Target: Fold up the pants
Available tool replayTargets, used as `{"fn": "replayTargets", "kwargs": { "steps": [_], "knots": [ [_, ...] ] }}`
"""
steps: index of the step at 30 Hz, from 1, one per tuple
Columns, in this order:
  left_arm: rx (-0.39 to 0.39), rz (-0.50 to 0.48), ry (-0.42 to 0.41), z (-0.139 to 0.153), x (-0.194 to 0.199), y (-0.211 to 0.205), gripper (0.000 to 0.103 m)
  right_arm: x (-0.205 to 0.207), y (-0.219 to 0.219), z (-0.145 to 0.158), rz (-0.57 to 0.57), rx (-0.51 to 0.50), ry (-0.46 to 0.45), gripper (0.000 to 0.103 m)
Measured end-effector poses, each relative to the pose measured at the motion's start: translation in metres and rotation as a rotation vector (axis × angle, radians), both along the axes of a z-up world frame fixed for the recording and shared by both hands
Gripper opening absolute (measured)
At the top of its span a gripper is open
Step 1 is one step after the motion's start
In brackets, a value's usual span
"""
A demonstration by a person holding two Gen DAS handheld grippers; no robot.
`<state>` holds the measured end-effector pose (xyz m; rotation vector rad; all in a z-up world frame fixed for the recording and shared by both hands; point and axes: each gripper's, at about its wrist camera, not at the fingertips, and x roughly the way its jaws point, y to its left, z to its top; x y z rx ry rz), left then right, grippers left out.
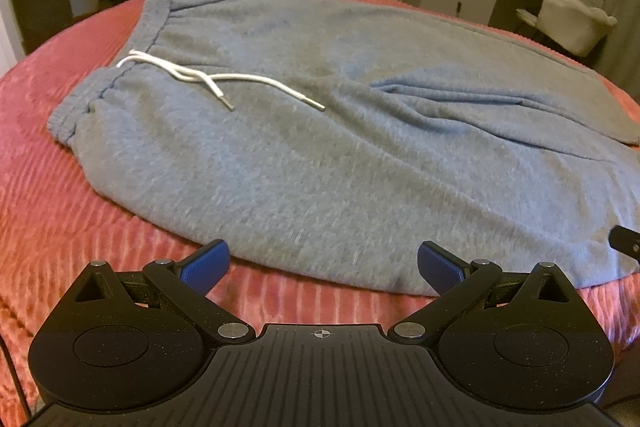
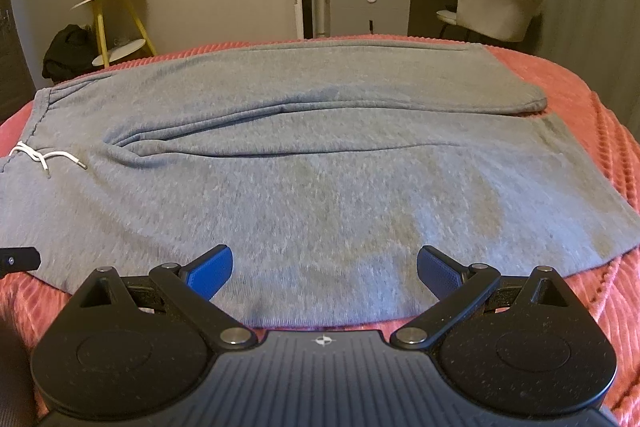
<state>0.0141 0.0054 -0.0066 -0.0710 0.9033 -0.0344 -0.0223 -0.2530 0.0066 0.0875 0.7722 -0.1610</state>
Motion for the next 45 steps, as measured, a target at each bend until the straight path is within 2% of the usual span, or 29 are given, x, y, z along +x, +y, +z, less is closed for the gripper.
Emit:
{"fn": "replayTargets", "kwargs": {
  "steps": [4,8,11,13,15,17,21,23,24,25,27,30,31,33,35,38,40,43,44,45],
  "knots": [
    [0.002,-0.005,-0.015,0.001,0.008,-0.003,0.103,0.021,-0.005,-0.004,-0.01,-0.022,0.005,0.099],
    [0.061,-0.022,-0.061,0.007,0.028,-0.013,0.103,0.05,-0.011,-0.016,-0.016,-0.094,0.014,0.099],
    [0.053,0.03,-0.096,0.015,0.059,-0.016,0.103,0.076,-0.018,-0.035,-0.02,-0.156,0.073,0.099],
    [0.023,0.076,-0.123,0.02,0.084,-0.016,0.103,0.088,-0.027,-0.047,-0.018,-0.127,0.12,0.099],
    [-0.002,0.133,-0.154,0.022,0.111,-0.017,0.103,0.097,-0.039,-0.061,-0.036,-0.045,0.176,0.099],
    [-0.003,0.202,-0.2,0.017,0.139,-0.017,0.103,0.099,-0.045,-0.065,-0.047,-0.007,0.168,0.099],
    [0.041,0.31,-0.236,-0.012,0.17,-0.013,0.103,0.112,-0.055,-0.065,0.001,0.03,0.239,0.099],
    [0.091,0.352,-0.258,-0.03,0.175,-0.007,0.103,0.129,-0.06,-0.057,0.062,0.042,0.345,0.099],
    [0.106,0.363,-0.269,-0.035,0.176,-0.004,0.103,0.14,-0.067,-0.049,0.072,0.068,0.363,0.099],
    [0.125,0.379,-0.274,-0.039,0.181,0.0,0.103,0.15,-0.076,-0.038,0.068,0.099,0.335,0.099],
    [0.149,0.401,-0.273,-0.04,0.188,0.005,0.103,0.186,-0.106,-0.013,0.003,0.178,0.234,0.099],
    [0.197,0.411,-0.283,-0.05,0.191,0.007,0.103,0.262,-0.154,0.005,-0.145,0.234,0.112,0.099],
    [0.202,0.41,-0.27,-0.056,0.191,0.005,0.103,0.287,-0.167,0.004,-0.196,0.243,0.098,0.098],
    [0.2,0.407,-0.245,-0.063,0.195,0.005,0.103,0.34,-0.196,0.001,-0.35,0.264,0.07,0.082],
    [0.204,0.408,-0.264,-0.065,0.194,0.004,0.103,0.382,-0.22,-0.005,-0.456,0.322,0.028,0.074],
    [0.205,0.411,-0.269,-0.068,0.194,0.004,0.103,0.424,-0.242,-0.021,-0.601,0.38,0.002,0.073],
    [0.207,0.417,-0.277,-0.07,0.194,0.003,0.103,0.444,-0.252,-0.035,-0.666,0.421,0.021,0.073],
    [0.213,0.417,-0.276,-0.072,0.195,0.002,0.103,0.464,-0.245,-0.049,-0.69,0.306,0.063,0.073],
    [0.206,0.418,-0.277,-0.072,0.196,0.003,0.103,0.465,-0.243,-0.051,-0.689,0.273,0.066,0.068],
    [0.197,0.418,-0.277,-0.072,0.196,0.004,0.103,0.465,-0.239,-0.052,-0.691,0.236,0.069,0.05]
  ]
}}
